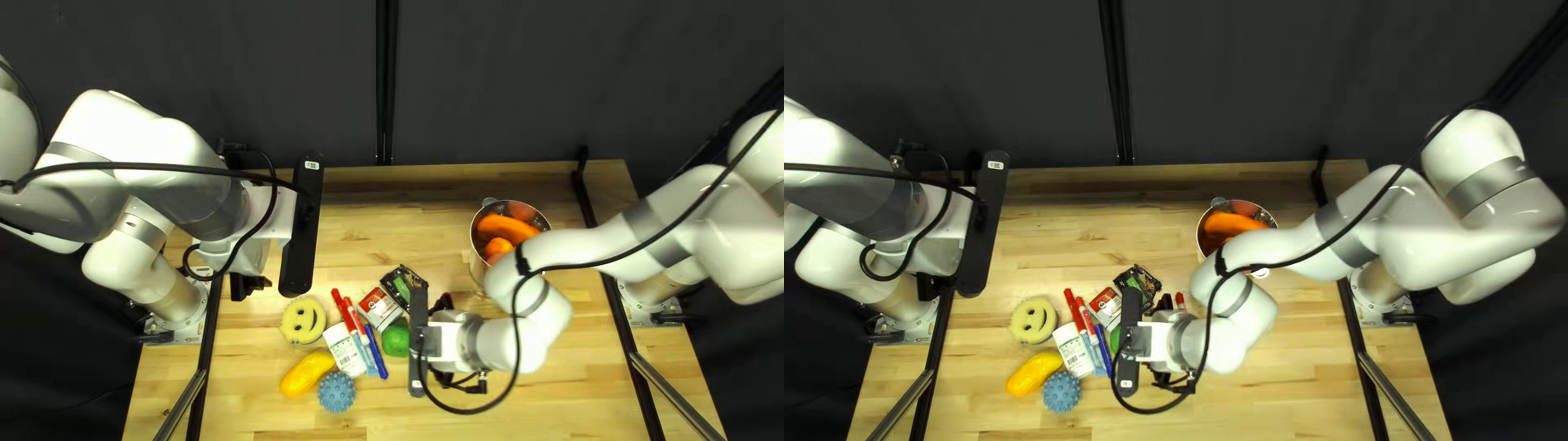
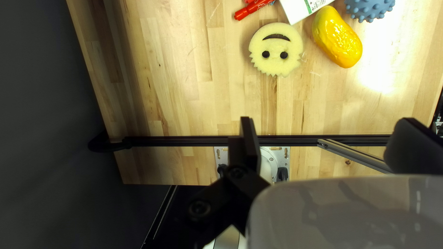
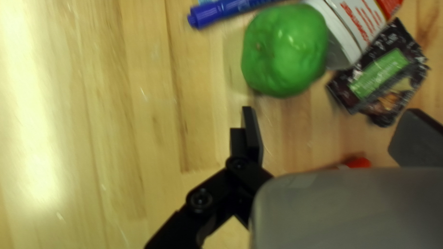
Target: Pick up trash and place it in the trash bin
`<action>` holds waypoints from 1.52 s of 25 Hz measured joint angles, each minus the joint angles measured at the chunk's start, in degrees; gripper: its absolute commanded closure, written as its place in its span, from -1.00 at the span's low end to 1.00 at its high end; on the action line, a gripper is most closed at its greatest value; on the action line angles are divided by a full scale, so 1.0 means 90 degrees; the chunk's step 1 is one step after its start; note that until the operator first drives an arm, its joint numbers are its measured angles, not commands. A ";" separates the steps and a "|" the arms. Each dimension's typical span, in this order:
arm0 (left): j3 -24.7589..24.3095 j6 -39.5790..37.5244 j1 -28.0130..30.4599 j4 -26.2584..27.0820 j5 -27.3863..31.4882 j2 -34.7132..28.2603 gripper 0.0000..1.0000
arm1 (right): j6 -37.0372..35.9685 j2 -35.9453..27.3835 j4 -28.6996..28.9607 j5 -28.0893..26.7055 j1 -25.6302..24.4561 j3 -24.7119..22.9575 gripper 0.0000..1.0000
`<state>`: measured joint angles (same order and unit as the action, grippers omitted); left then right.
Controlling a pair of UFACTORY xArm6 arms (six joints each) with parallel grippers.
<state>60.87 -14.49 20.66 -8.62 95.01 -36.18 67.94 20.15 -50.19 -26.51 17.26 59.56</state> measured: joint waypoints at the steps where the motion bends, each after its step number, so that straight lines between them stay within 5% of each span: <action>1: 0.0000 0.0000 0.0000 0.0000 0.0000 0.0000 -1.00 | 0.0178 0.0039 -0.0104 0.0093 -0.0051 0.0008 -1.00; 6: 0.0000 0.0000 0.0000 0.0000 0.0000 0.0000 -1.00 | 0.0665 0.0183 -0.0402 0.0506 -0.0264 -0.0017 -1.00; 13: 0.0000 0.0000 0.0000 0.0000 0.0000 0.0000 -1.00 | 0.0365 0.0475 -0.0108 0.0768 -0.0394 0.0177 -1.00; 15: 0.0000 0.0000 0.0000 0.0000 0.0000 0.0000 -1.00 | 0.0244 0.0514 -0.0010 0.0817 -0.0426 0.0197 -0.67; 17: 0.0000 0.0000 0.0000 0.0000 0.0000 0.0000 -1.00 | 0.0146 0.0546 0.0056 0.0885 -0.0473 0.0195 0.78; 18: 0.0000 0.0000 0.0000 0.0000 0.0000 0.0000 -1.00 | 0.0109 0.0556 0.0080 0.0921 -0.0497 0.0186 0.88; 26: 0.0000 0.0000 0.0000 0.0000 0.0000 0.0000 -1.00 | -0.0474 -0.0188 0.0564 0.0611 -0.0404 -0.0256 0.98; 38: 0.0000 0.0000 0.0000 0.0000 0.0000 0.0000 -1.00 | -0.0931 -0.4658 0.0820 -0.2502 0.0591 -0.2475 0.98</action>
<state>60.87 -14.49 20.66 -8.62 95.01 -36.18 59.56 -21.78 -42.81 -49.03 22.58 37.29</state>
